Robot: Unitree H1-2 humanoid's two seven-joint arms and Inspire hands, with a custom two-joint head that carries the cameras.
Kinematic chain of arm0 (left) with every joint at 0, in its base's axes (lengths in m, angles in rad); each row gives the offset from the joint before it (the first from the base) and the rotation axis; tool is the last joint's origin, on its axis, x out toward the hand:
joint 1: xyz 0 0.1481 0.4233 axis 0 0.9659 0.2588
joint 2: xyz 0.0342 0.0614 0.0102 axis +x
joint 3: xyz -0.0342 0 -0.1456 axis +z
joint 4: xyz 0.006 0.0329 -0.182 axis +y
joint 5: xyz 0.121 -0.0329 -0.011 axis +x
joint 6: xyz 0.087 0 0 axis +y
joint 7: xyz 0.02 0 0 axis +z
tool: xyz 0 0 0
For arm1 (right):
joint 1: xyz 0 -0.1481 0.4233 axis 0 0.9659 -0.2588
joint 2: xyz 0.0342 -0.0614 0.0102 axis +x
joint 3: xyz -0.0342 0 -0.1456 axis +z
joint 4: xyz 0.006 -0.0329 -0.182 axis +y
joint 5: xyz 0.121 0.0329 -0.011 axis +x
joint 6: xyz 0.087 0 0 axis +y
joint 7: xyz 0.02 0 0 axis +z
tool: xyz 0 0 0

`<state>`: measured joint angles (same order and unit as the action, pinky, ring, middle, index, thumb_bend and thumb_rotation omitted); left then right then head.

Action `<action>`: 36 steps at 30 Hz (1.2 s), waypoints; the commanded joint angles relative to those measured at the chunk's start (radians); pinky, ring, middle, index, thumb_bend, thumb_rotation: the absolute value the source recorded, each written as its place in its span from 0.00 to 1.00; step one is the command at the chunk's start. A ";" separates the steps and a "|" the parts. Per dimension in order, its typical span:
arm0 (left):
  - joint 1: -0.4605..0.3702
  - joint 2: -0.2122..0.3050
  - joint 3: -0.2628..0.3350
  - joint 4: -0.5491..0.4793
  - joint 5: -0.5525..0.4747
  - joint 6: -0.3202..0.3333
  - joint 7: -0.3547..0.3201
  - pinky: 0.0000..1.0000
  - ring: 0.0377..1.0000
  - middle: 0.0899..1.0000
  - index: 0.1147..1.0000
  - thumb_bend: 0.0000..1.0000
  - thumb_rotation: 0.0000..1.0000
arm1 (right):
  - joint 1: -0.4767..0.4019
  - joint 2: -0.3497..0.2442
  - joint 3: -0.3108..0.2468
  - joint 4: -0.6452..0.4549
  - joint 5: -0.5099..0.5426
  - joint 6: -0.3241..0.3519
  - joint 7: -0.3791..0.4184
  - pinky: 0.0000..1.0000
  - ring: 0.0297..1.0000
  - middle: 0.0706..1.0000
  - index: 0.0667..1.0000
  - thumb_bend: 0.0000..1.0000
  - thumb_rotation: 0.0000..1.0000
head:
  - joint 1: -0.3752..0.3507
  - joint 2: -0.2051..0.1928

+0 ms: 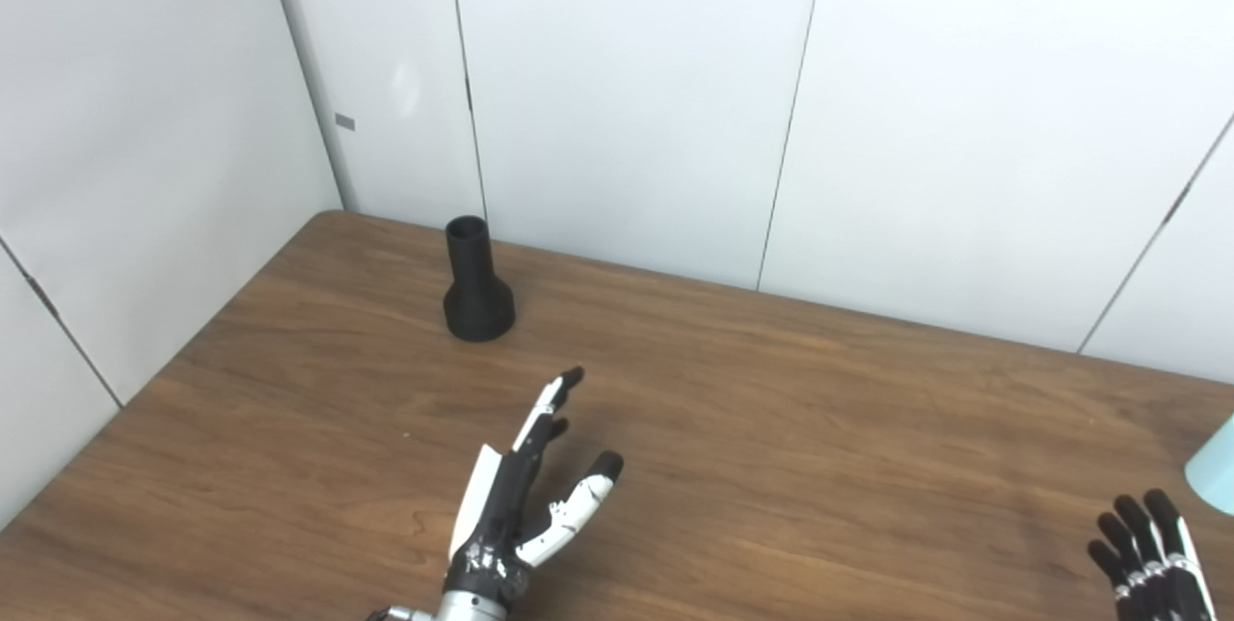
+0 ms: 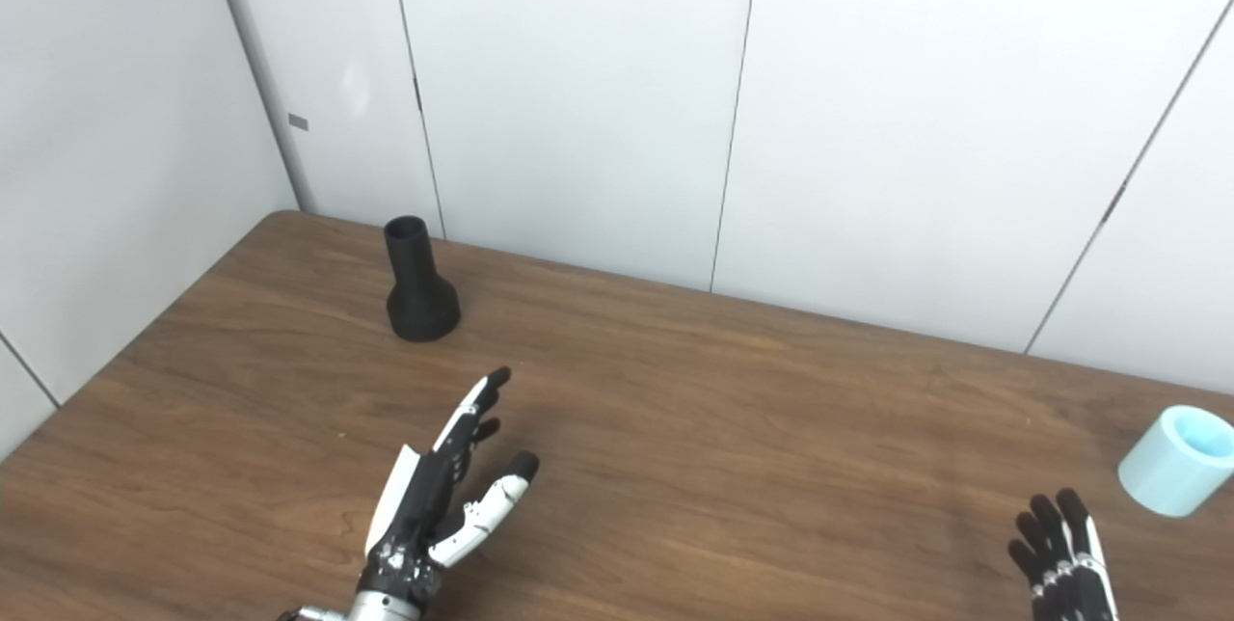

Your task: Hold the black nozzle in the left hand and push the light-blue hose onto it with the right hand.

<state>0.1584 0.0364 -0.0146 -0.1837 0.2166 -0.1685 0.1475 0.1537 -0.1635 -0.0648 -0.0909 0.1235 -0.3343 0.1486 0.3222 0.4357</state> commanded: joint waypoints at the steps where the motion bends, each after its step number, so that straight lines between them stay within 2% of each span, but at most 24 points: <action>1: 0.051 -0.066 0.010 0.033 0.012 -0.042 0.051 0.97 0.97 0.96 0.94 0.66 0.27 | 0.060 0.005 0.006 0.132 0.005 -0.027 0.009 0.95 0.95 0.96 1.00 0.72 1.00 | 0.001 0.001; 3: 0.033 -0.044 0.025 0.021 0.083 -0.042 0.093 0.98 0.97 0.96 0.94 0.69 0.20 | 0.060 0.005 0.005 0.136 0.010 -0.031 0.011 0.94 0.95 0.95 1.00 0.71 1.00 | 0.002 0.000; 5: 0.010 -0.020 0.041 0.002 0.144 -0.026 0.126 0.94 0.95 0.95 0.93 0.73 0.18 | 0.059 0.006 0.004 0.137 0.017 -0.028 0.013 0.94 0.95 0.95 0.99 0.69 1.00 | 0.002 0.000; 7: -0.021 0.005 0.064 -0.019 0.185 0.004 0.143 0.90 0.92 0.94 0.91 0.77 0.19 | 0.060 0.006 0.003 0.136 0.021 -0.019 0.013 0.94 0.95 0.95 1.00 0.69 1.00 | 0.006 0.003; 11: -0.087 0.043 0.129 -0.054 0.243 0.090 0.143 0.92 0.94 0.95 0.92 0.87 0.27 | 0.063 0.012 0.004 0.128 0.027 -0.008 0.012 0.93 0.95 0.95 0.99 0.68 1.00 | 0.005 0.008; 13: -0.124 0.057 0.164 -0.060 0.229 0.130 0.135 0.89 0.93 0.93 0.92 0.90 0.32 | 0.065 0.012 0.007 0.122 0.025 -0.002 0.014 0.94 0.96 0.95 1.00 0.68 1.00 | 0.005 0.012; 15: -0.161 0.061 0.195 -0.073 0.203 0.188 0.126 0.92 0.94 0.93 0.92 0.91 0.33 | 0.065 0.011 0.009 0.124 0.019 -0.008 0.013 0.95 0.96 0.95 1.00 0.68 1.00 | 0.003 0.014; 16: -0.179 0.064 0.206 -0.083 0.205 0.223 0.121 0.96 0.96 0.94 0.92 0.90 0.33 | 0.065 0.011 0.009 0.126 0.019 -0.010 0.014 0.95 0.96 0.95 1.00 0.69 1.00 | 0.003 0.017; 18: -0.208 0.076 0.221 -0.093 0.221 0.281 0.116 0.97 0.97 0.94 0.93 0.89 0.33 | 0.066 0.013 0.010 0.122 0.021 -0.005 0.015 0.96 0.96 0.95 1.00 0.69 1.00 | 0.002 0.017; 21: -0.239 0.099 0.234 -0.088 0.247 0.331 0.122 0.99 0.99 0.95 0.95 0.88 0.35 | 0.067 0.016 0.010 0.116 0.022 0.004 0.014 0.95 0.95 0.95 1.00 0.69 1.00 | 0.003 0.019; 24: -0.268 0.128 0.245 -0.073 0.272 0.377 0.127 0.96 0.98 0.96 0.93 0.89 0.38 | 0.069 0.016 0.011 0.102 0.014 0.020 0.010 0.94 0.95 0.95 1.00 0.69 1.00 | 0.014 0.026; 27: -0.295 0.176 0.247 -0.014 0.300 0.366 0.148 0.90 0.93 0.93 0.91 0.88 0.34 | 0.066 0.020 0.010 0.103 0.015 0.019 0.010 0.91 0.93 0.94 0.99 0.71 1.00 | 0.015 0.030; 31: -0.341 0.235 0.241 0.109 0.317 0.326 0.182 0.90 0.95 0.94 0.90 0.90 0.31 | 0.064 0.021 0.012 0.107 0.013 0.018 0.012 0.91 0.94 0.94 0.99 0.71 1.00 | 0.013 0.032; 34: -0.379 0.287 0.215 0.204 0.361 0.335 0.198 0.88 0.92 0.92 0.89 0.92 0.34 | 0.065 0.020 0.016 0.102 0.002 0.026 0.013 0.92 0.96 0.95 1.00 0.73 1.00 | 0.009 0.036; 36: -0.405 0.310 0.200 0.256 0.376 0.348 0.204 0.91 0.92 0.92 0.89 0.94 0.37 | 0.066 0.021 0.017 0.100 0.003 0.026 0.014 0.92 0.96 0.96 1.00 0.73 1.00 | 0.009 0.037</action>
<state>-0.1929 0.3219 0.1931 0.0740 0.5578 0.1890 0.3190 0.1583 -0.1687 -0.0681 -0.0923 0.1240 -0.3172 0.1626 0.3298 0.4709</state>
